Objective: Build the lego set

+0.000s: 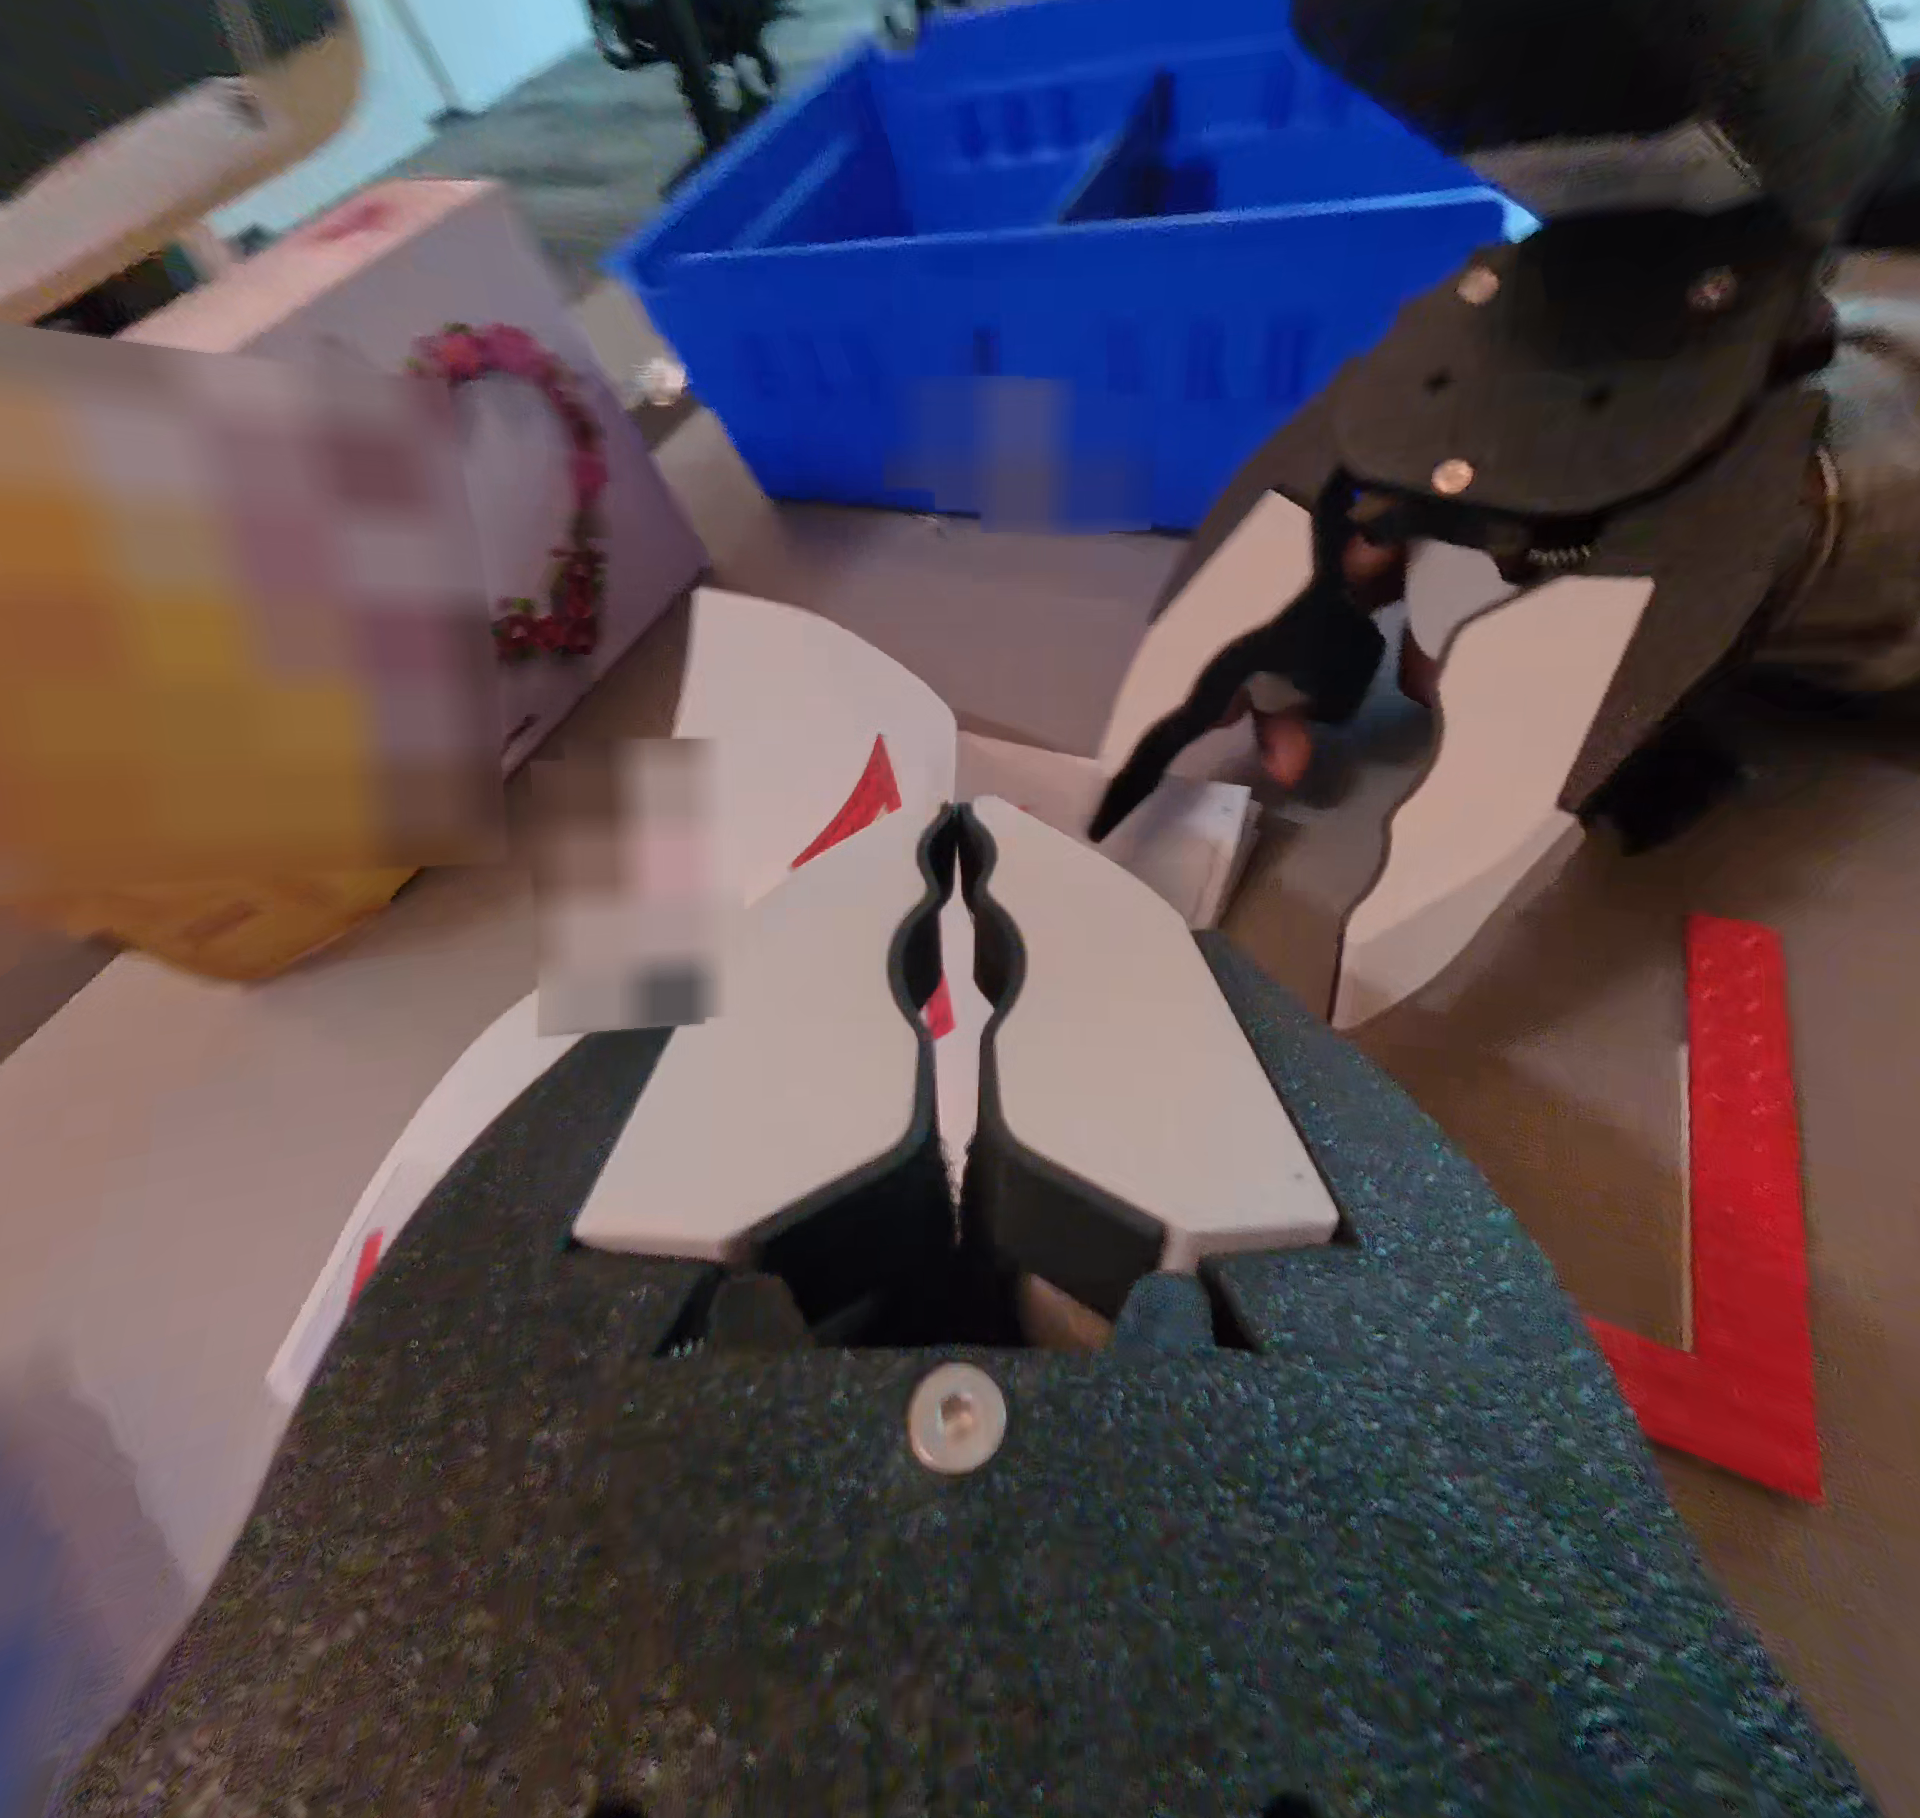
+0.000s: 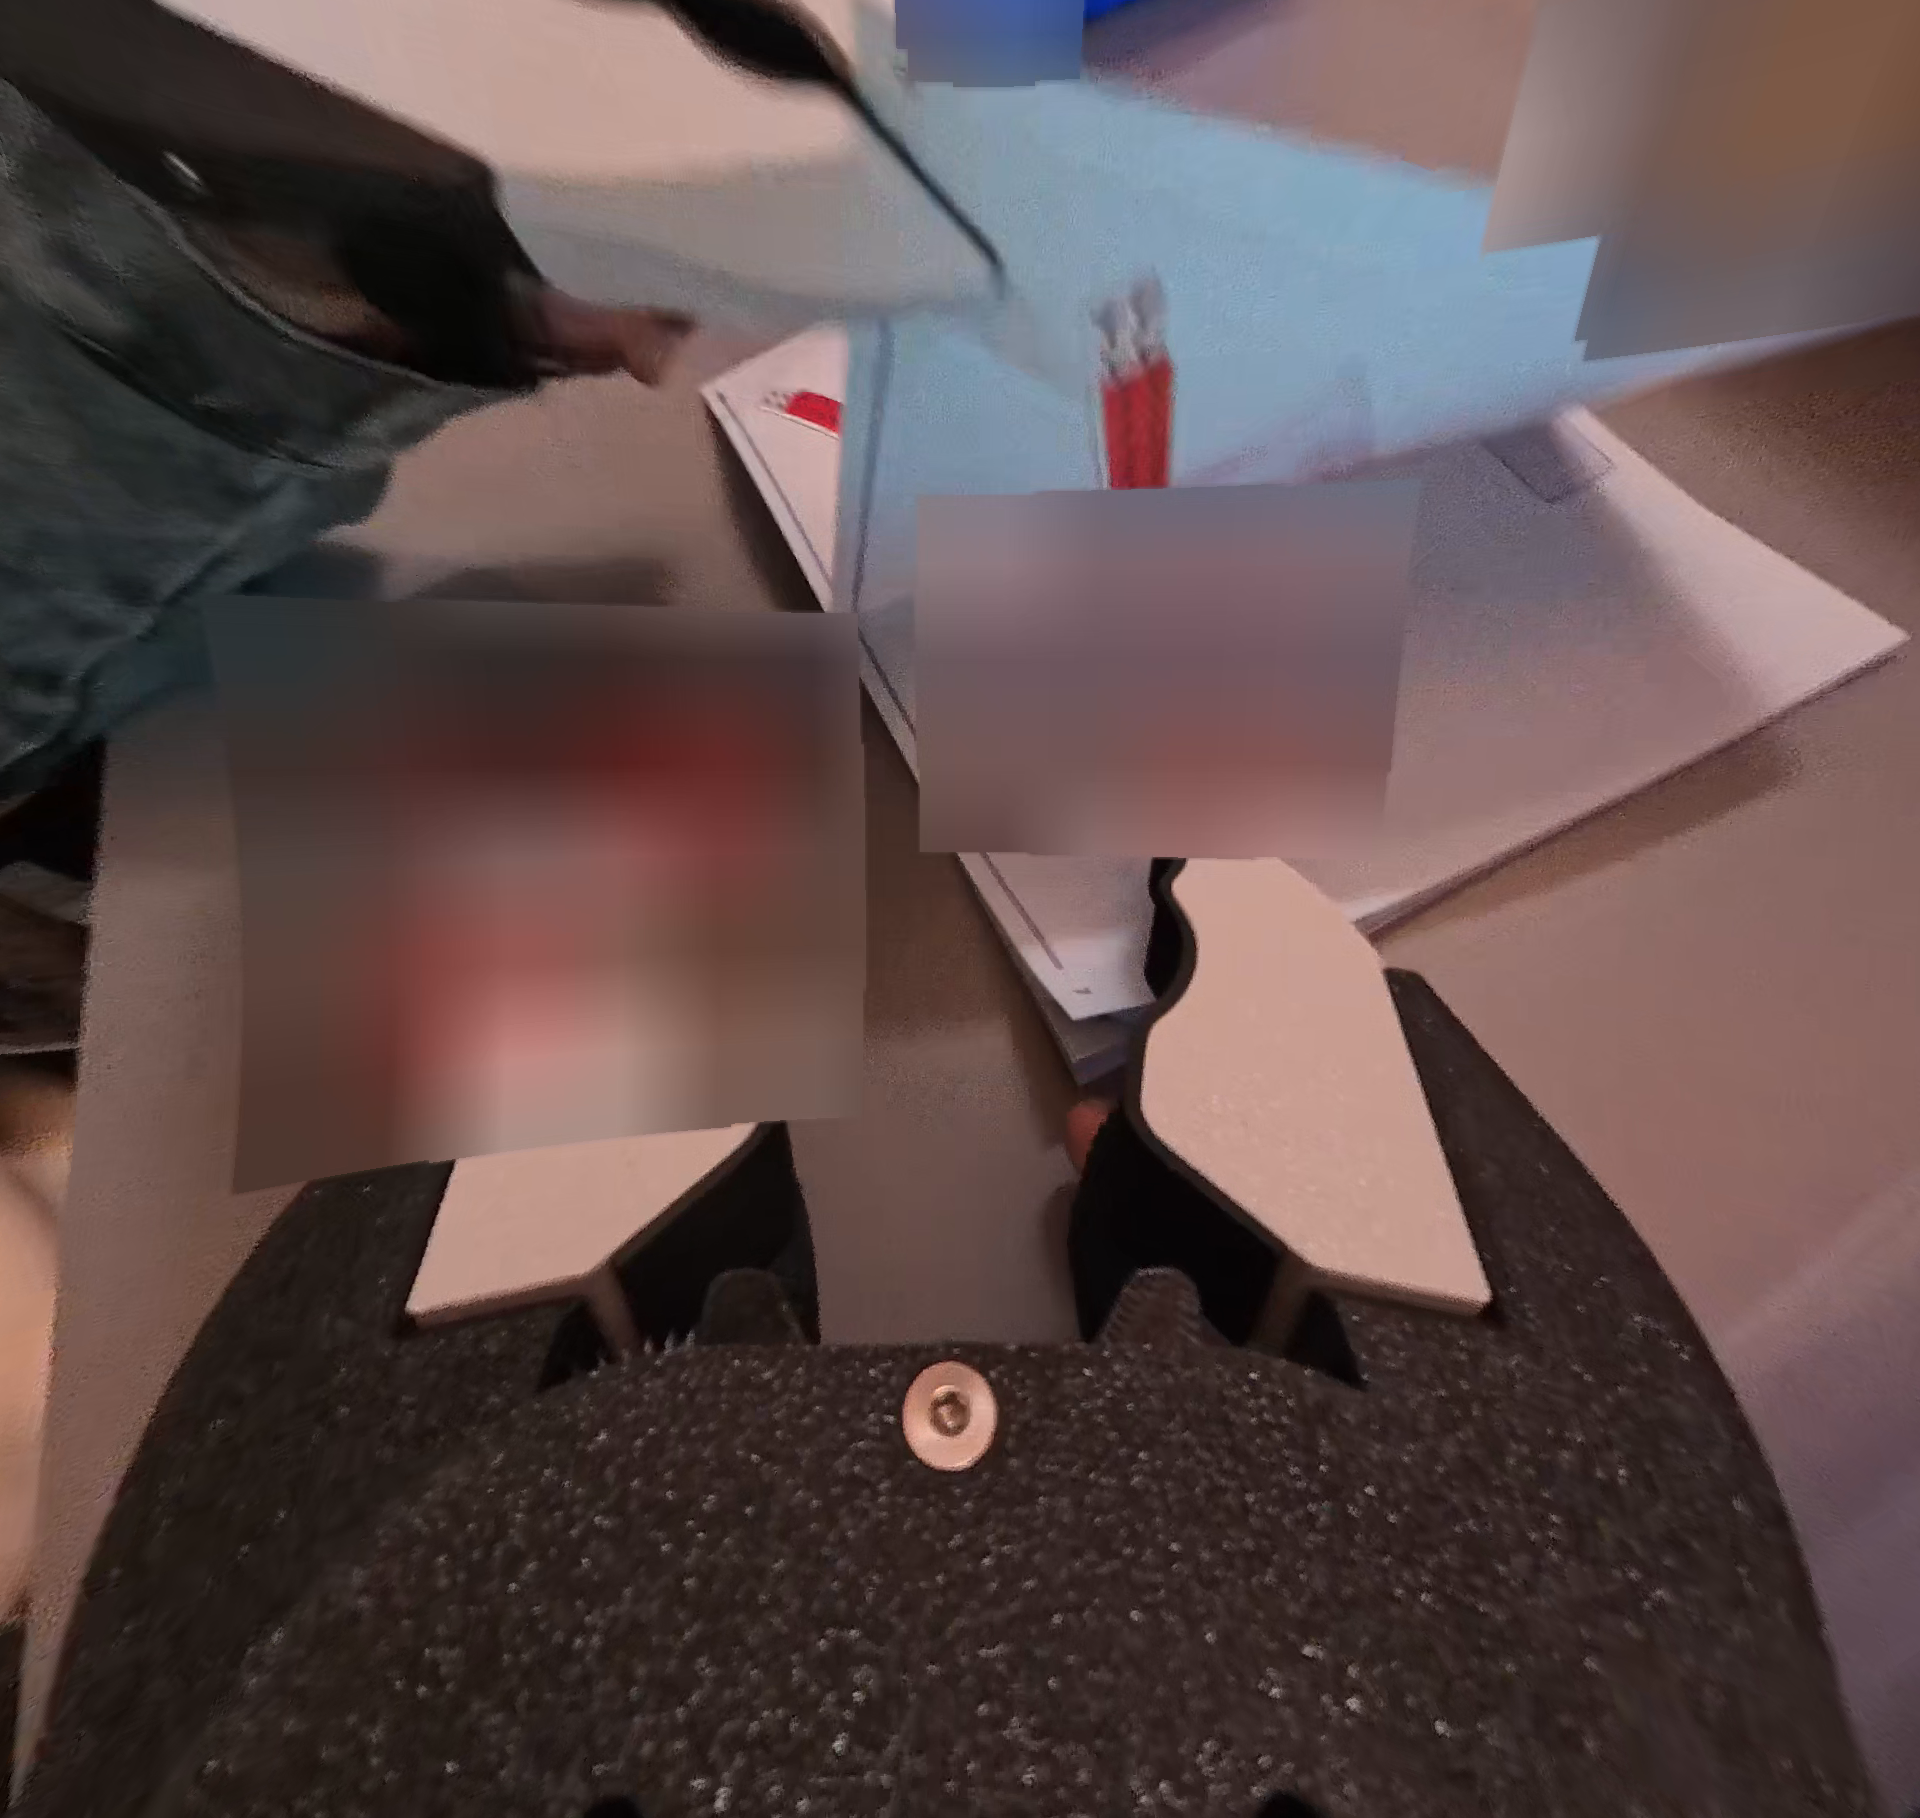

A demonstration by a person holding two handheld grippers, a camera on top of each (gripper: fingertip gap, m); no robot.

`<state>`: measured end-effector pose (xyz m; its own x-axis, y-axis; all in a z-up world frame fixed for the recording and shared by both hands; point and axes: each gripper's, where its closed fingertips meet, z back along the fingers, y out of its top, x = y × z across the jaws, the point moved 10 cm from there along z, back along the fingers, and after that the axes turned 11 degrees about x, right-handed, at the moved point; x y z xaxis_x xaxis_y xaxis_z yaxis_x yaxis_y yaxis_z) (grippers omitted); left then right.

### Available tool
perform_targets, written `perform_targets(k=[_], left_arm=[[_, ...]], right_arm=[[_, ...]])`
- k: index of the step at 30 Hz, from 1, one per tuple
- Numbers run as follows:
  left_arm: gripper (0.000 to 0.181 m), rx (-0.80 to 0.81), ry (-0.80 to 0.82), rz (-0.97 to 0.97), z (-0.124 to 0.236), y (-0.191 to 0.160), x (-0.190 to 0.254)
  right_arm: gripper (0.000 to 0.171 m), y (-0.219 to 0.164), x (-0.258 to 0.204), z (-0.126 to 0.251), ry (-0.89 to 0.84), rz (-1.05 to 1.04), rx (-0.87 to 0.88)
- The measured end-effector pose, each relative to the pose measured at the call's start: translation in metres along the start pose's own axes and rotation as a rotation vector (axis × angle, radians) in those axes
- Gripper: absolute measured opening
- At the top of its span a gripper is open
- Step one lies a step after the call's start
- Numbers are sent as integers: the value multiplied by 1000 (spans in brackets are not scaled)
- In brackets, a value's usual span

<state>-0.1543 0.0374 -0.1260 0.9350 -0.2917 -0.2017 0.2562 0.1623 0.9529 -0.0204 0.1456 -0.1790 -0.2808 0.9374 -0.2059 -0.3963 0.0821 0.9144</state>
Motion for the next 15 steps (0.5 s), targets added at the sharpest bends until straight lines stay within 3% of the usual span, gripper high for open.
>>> perform_targets(k=[4,11,15], left_arm=[[0,59,198,76,37,-8,-10],[0,16,292,136,62,-25,-11],[0,-20,365,201,70,-37,-14]], right_arm=[[54,-3,3,-3,-77,-11,-51],[58,-2,1,-7,-66,10,-82],[51,-5,1,-9,-114,57,-128]])
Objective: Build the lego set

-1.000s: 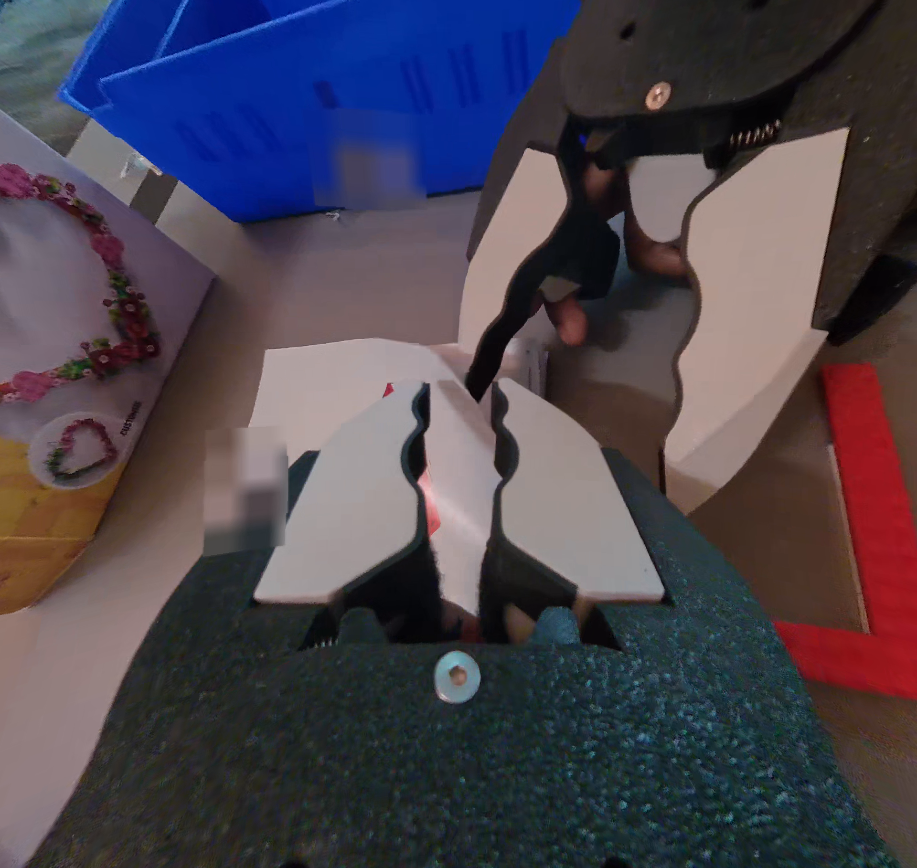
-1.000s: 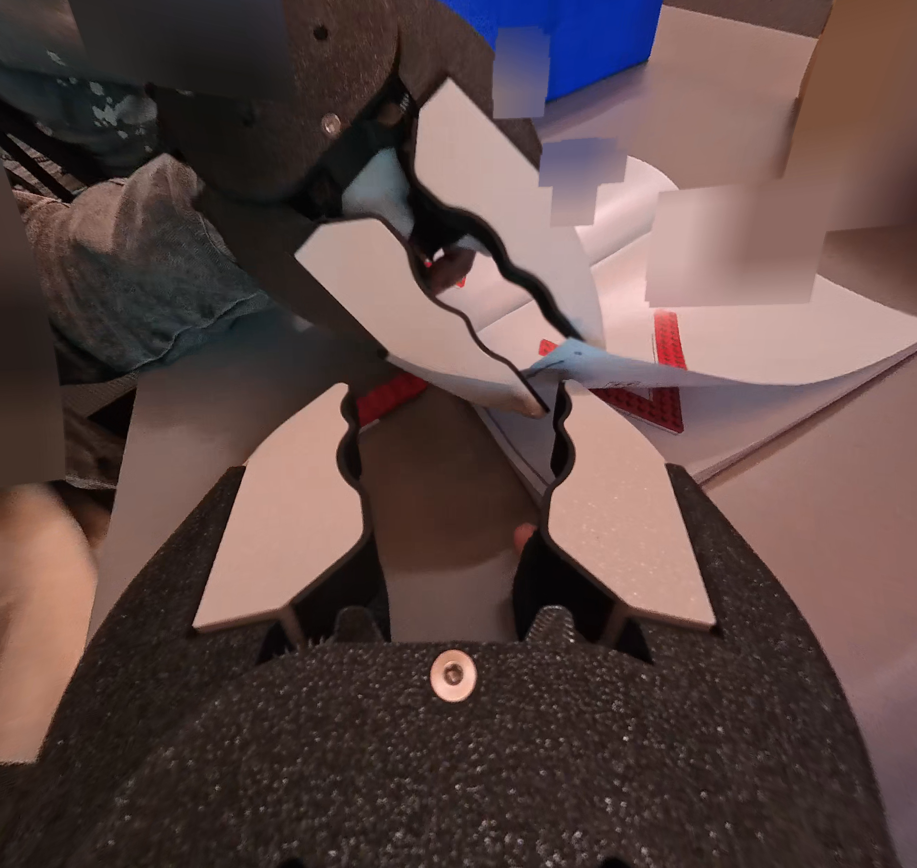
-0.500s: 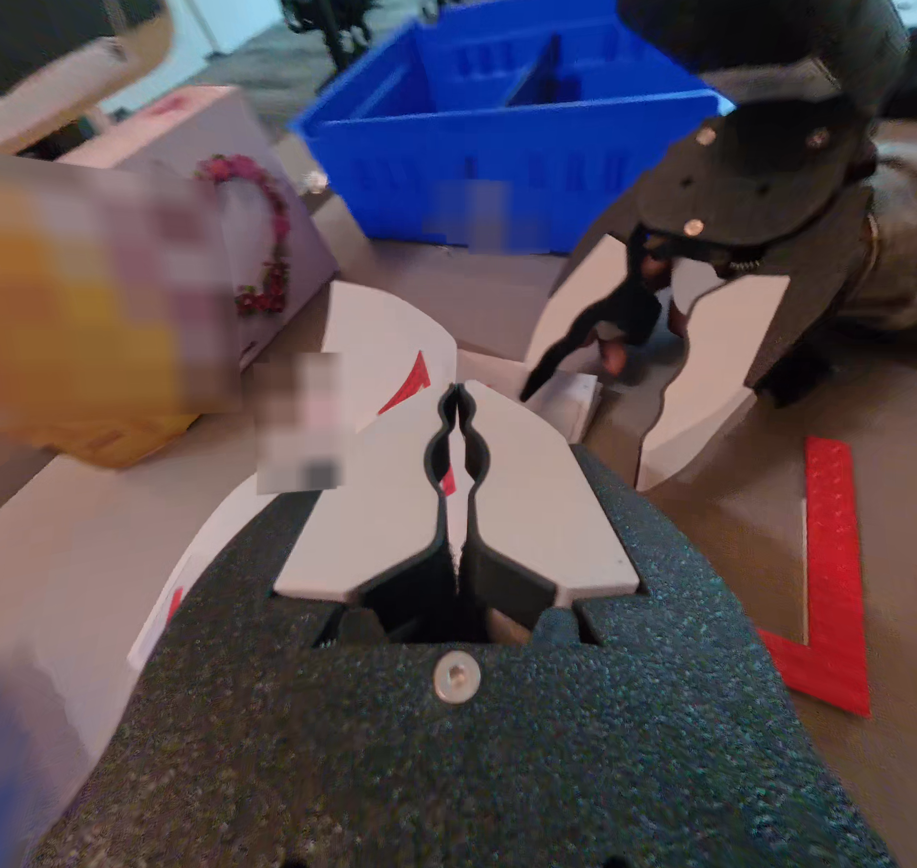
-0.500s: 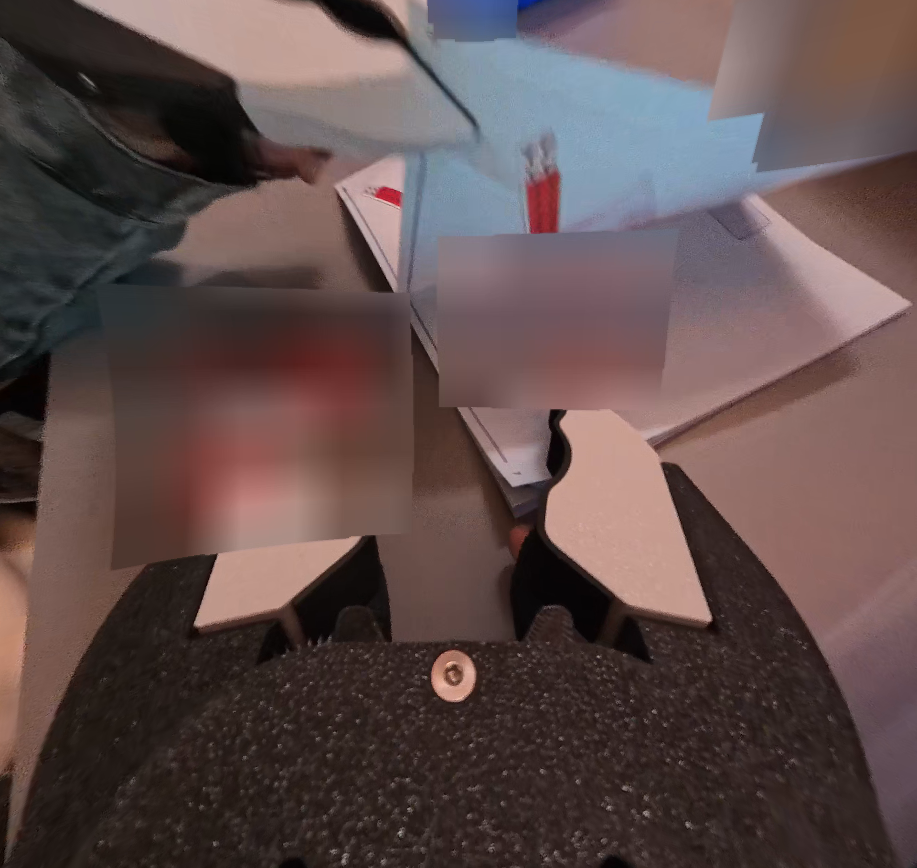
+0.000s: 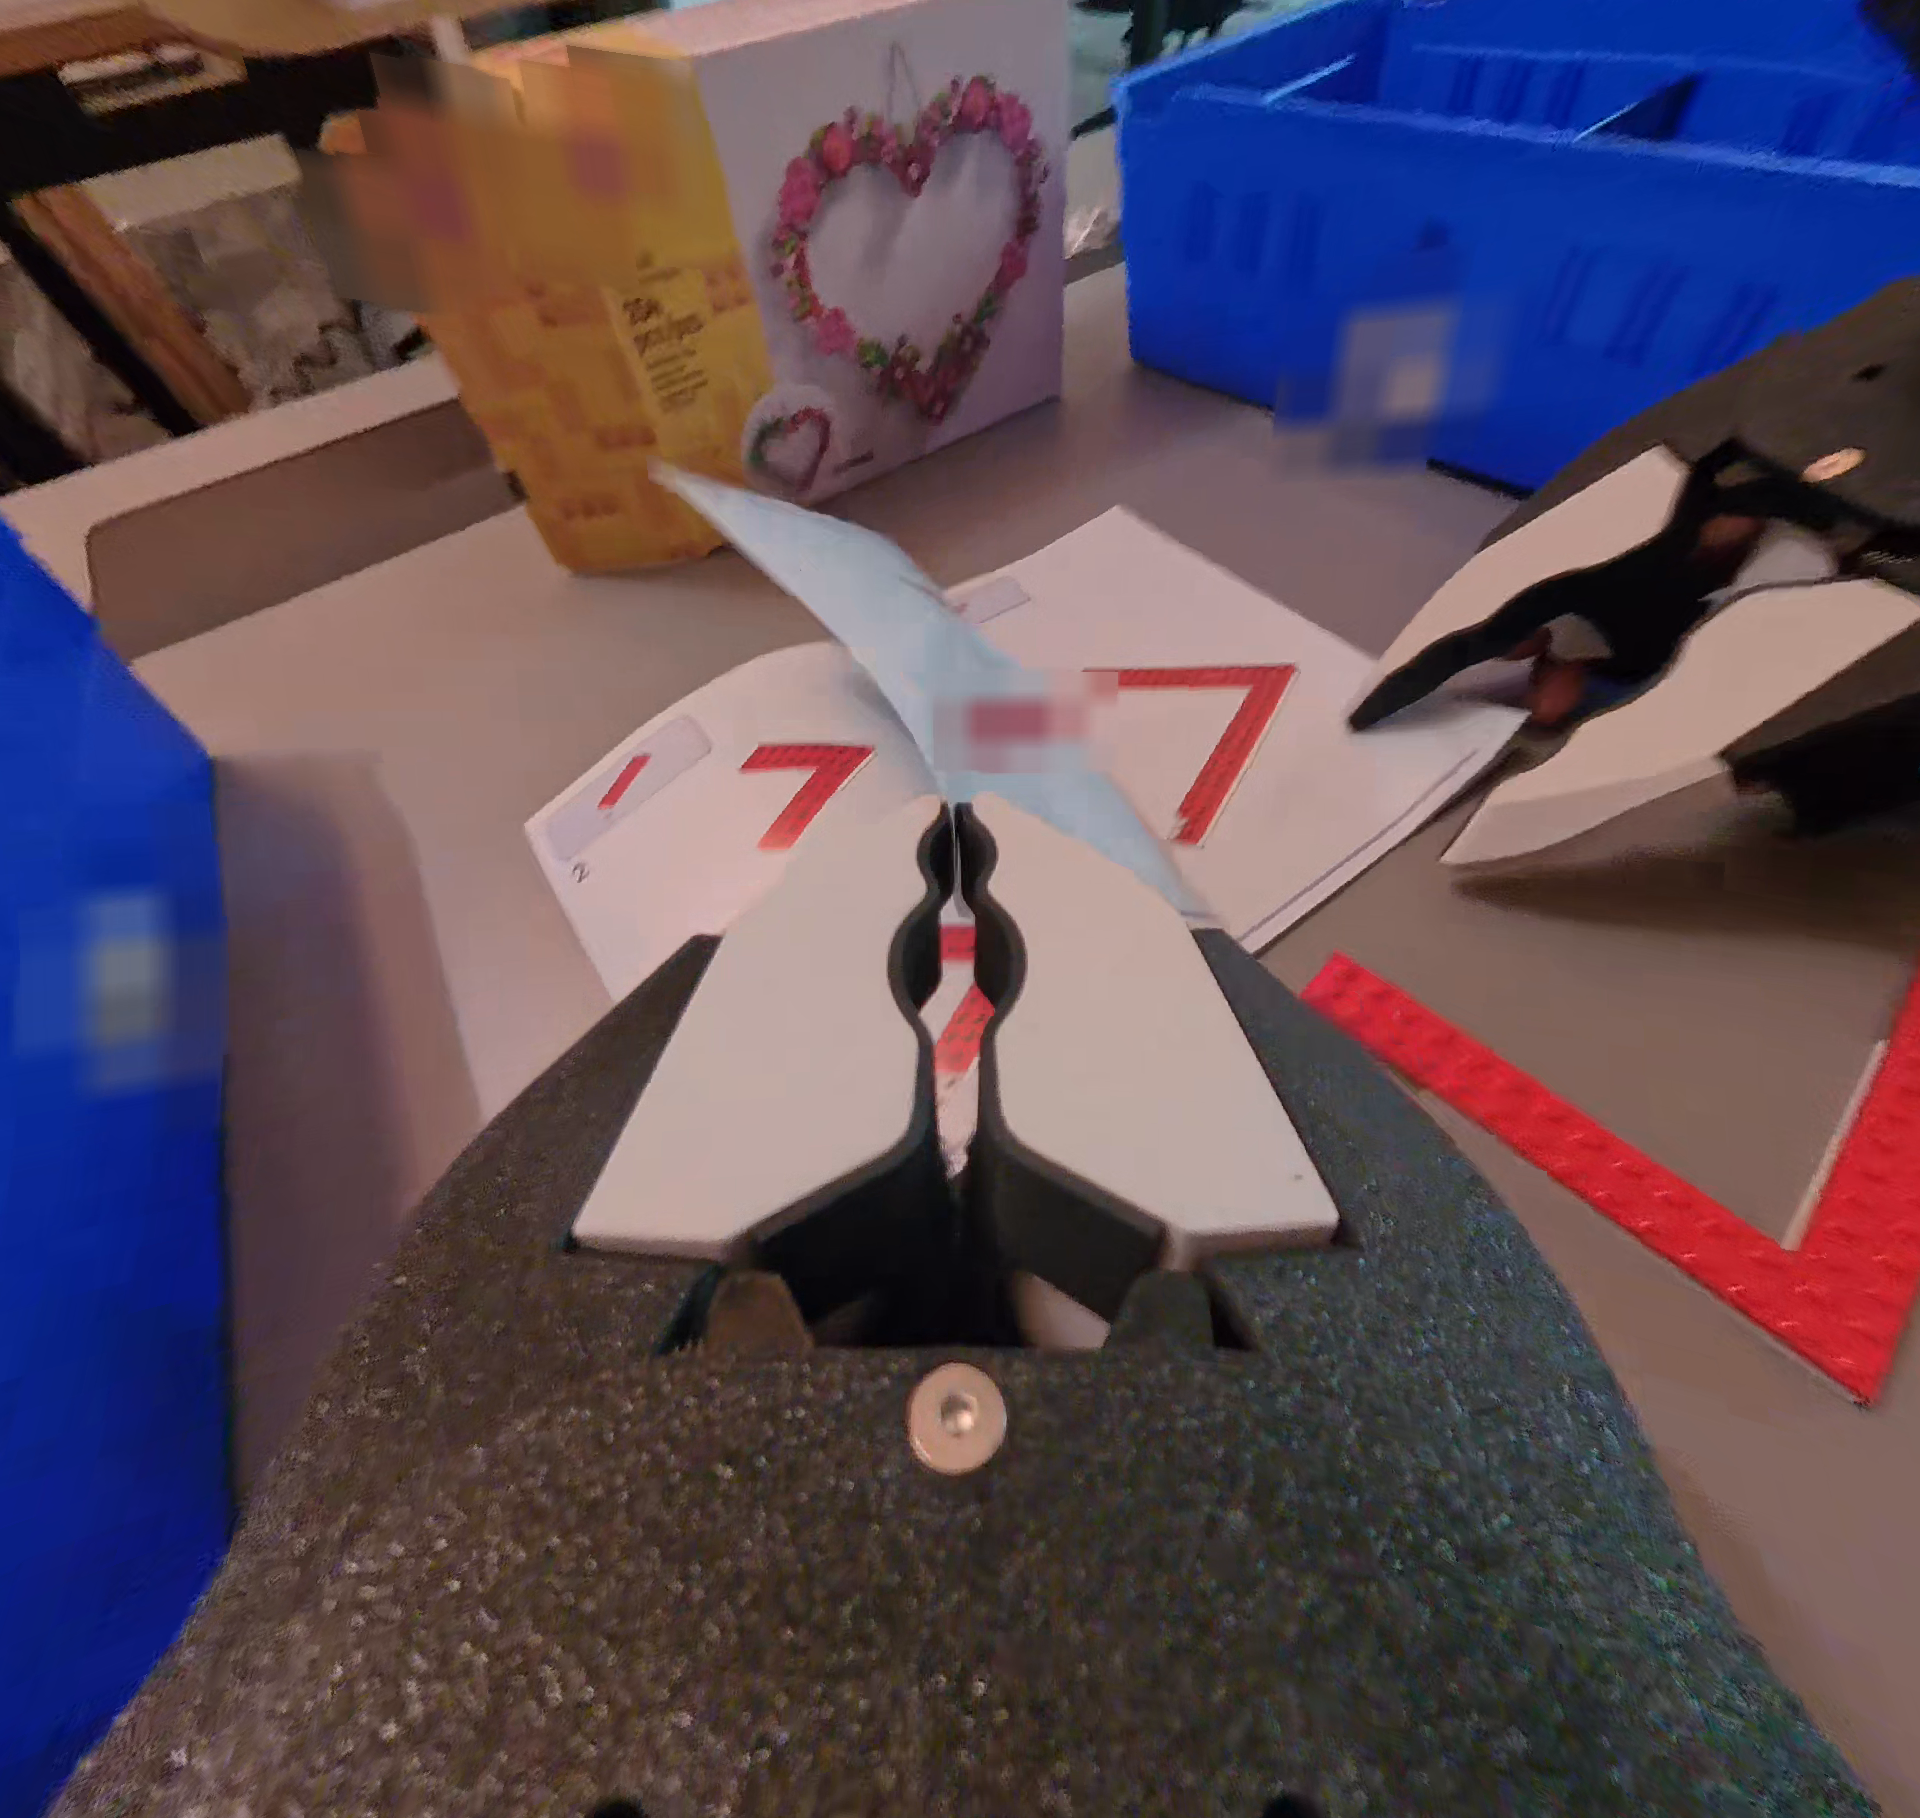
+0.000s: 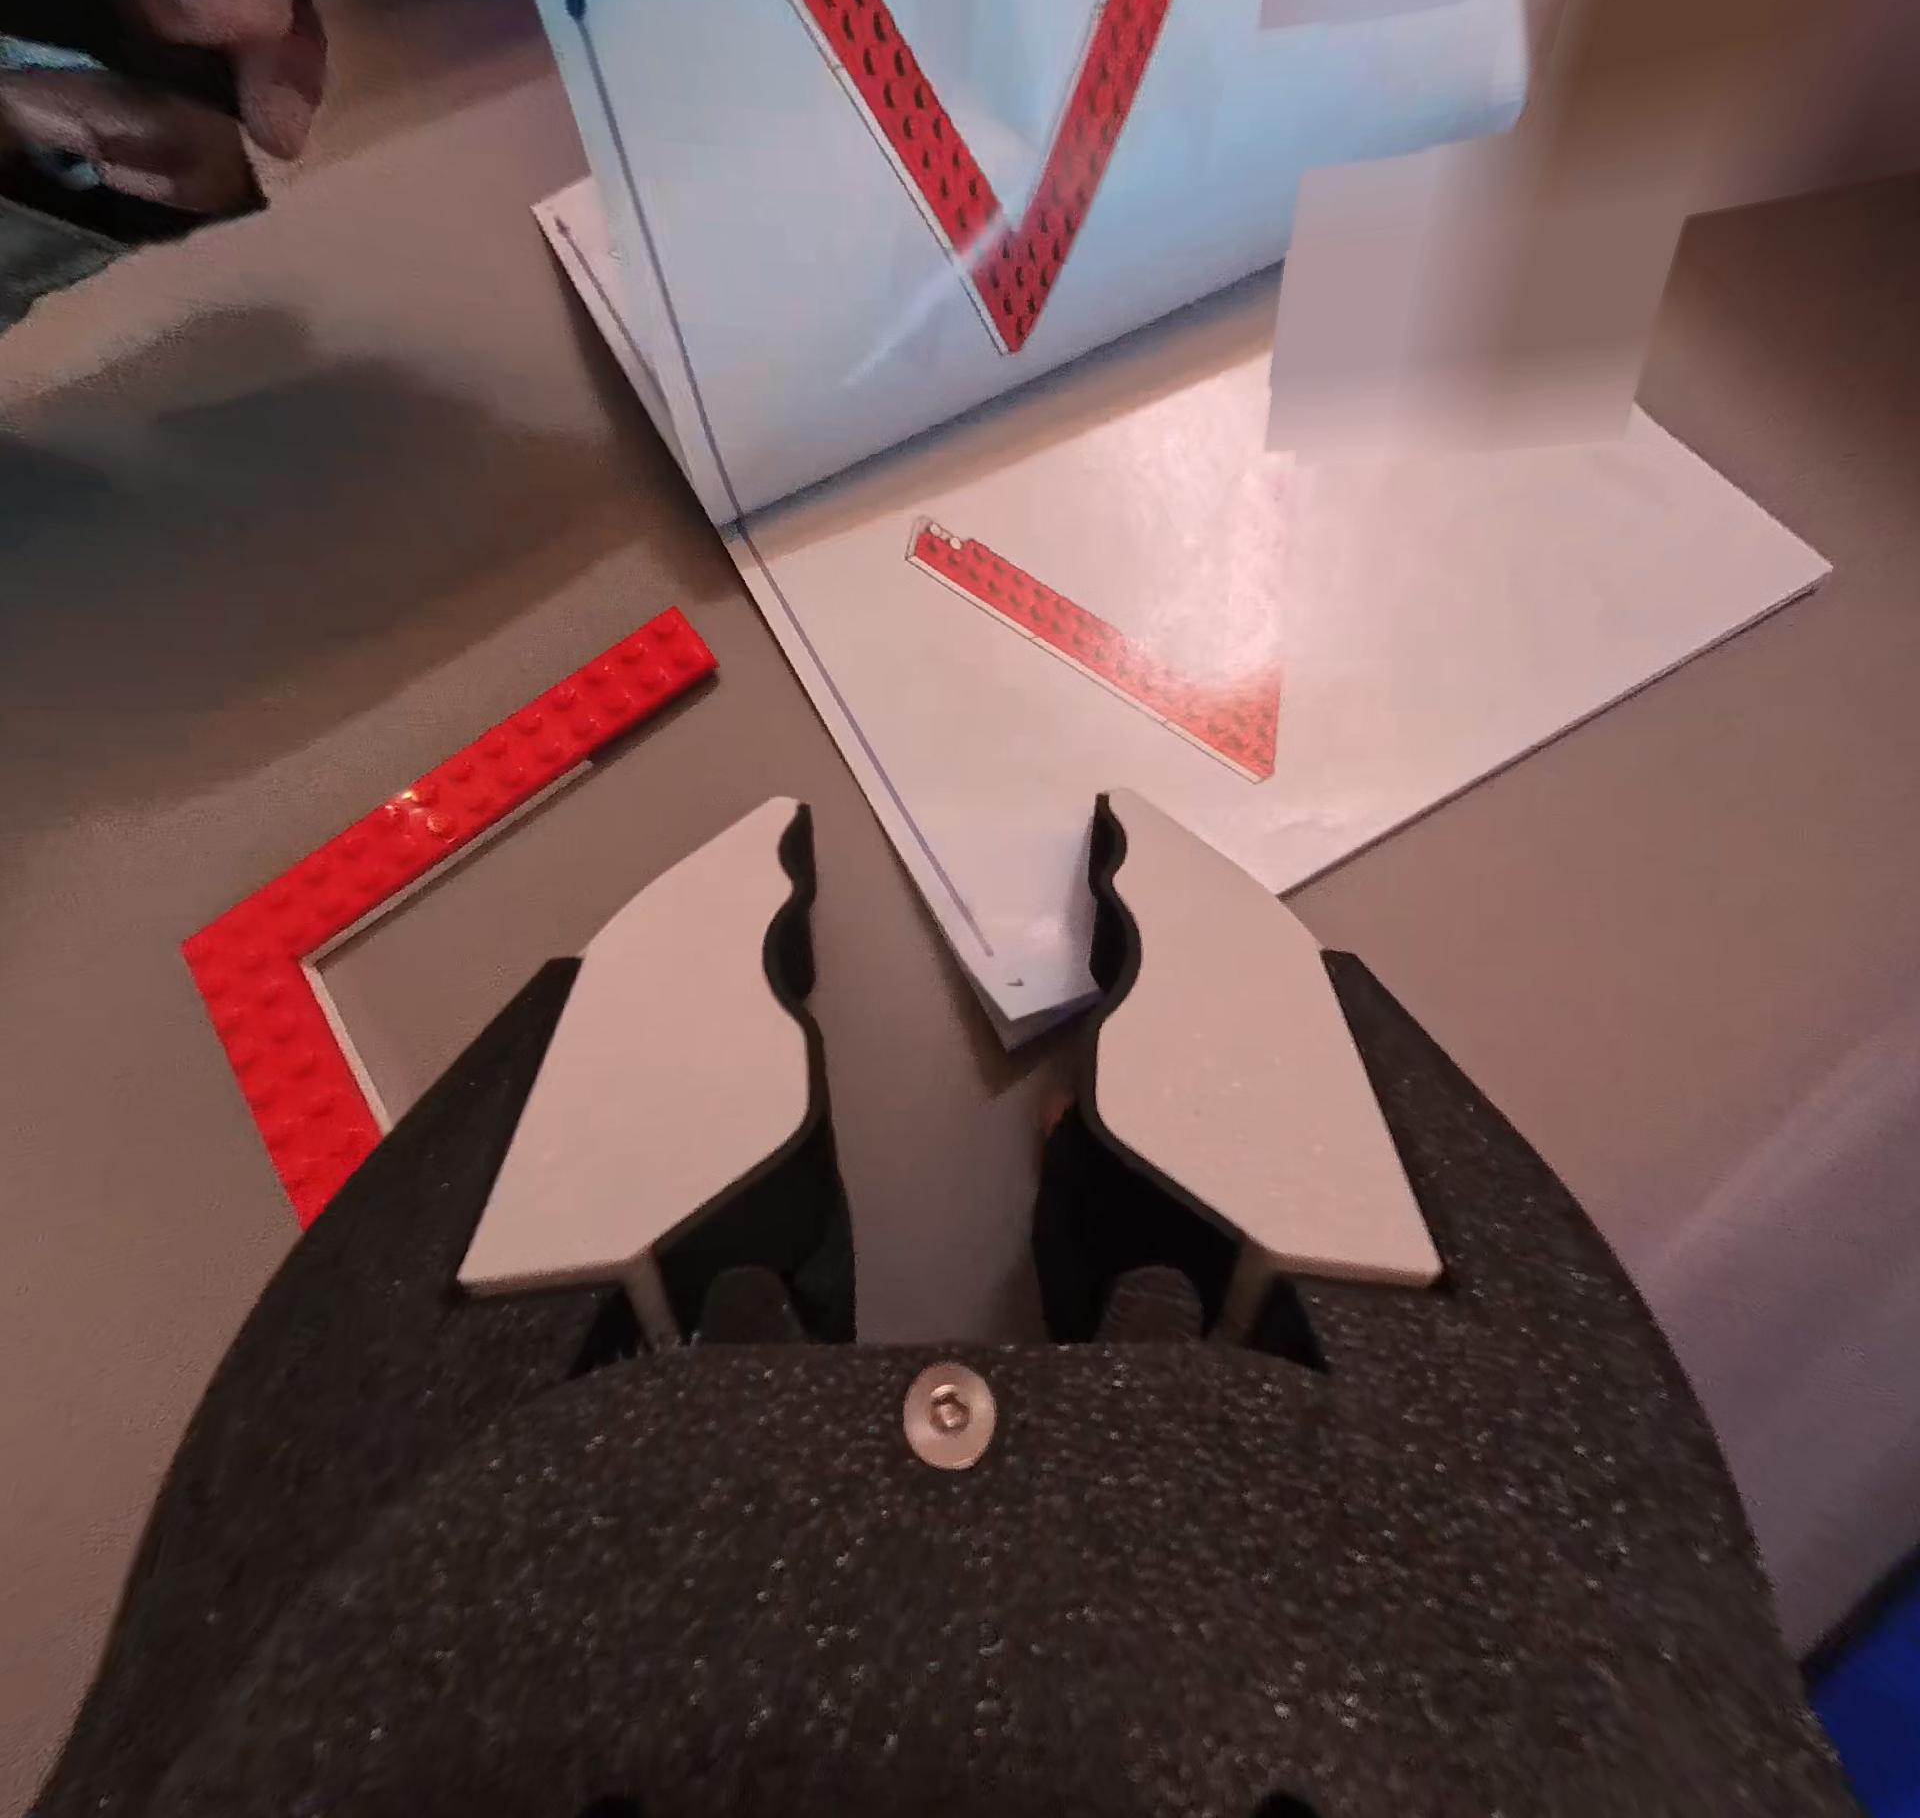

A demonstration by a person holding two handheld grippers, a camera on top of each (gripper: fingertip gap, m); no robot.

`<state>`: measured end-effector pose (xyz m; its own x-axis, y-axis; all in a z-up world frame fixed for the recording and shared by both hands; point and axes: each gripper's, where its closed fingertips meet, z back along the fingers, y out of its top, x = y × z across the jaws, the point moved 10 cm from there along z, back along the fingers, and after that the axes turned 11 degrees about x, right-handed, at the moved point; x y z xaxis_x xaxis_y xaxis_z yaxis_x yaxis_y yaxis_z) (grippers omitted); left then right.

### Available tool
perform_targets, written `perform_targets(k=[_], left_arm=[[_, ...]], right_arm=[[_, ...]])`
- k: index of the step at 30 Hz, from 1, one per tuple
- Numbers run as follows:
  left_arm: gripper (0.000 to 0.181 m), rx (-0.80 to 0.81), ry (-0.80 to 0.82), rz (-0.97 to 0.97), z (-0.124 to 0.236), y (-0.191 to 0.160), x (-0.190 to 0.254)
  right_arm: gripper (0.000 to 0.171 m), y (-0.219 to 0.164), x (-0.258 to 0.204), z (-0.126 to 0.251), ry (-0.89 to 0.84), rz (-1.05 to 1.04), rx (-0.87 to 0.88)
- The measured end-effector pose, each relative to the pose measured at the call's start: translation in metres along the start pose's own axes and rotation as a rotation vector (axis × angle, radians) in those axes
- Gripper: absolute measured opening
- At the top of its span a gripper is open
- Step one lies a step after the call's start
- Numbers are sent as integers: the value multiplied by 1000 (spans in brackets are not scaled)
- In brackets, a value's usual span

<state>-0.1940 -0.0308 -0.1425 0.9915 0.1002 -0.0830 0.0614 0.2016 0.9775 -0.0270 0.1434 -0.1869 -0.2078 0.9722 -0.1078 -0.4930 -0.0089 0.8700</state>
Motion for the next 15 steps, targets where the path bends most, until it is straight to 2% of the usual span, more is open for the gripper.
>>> perform_targets(k=[8,11,15], left_arm=[[5,-122,75,128,13,-25,-25],[17,-142,139,173,24,-28,-37],[36,-148,316,134,48,-19,-53]], right_arm=[[28,-1,8,2,-49,-57,6],[22,-1,8,2,-70,-41,0],[21,-1,7,1,-87,-11,-8]])
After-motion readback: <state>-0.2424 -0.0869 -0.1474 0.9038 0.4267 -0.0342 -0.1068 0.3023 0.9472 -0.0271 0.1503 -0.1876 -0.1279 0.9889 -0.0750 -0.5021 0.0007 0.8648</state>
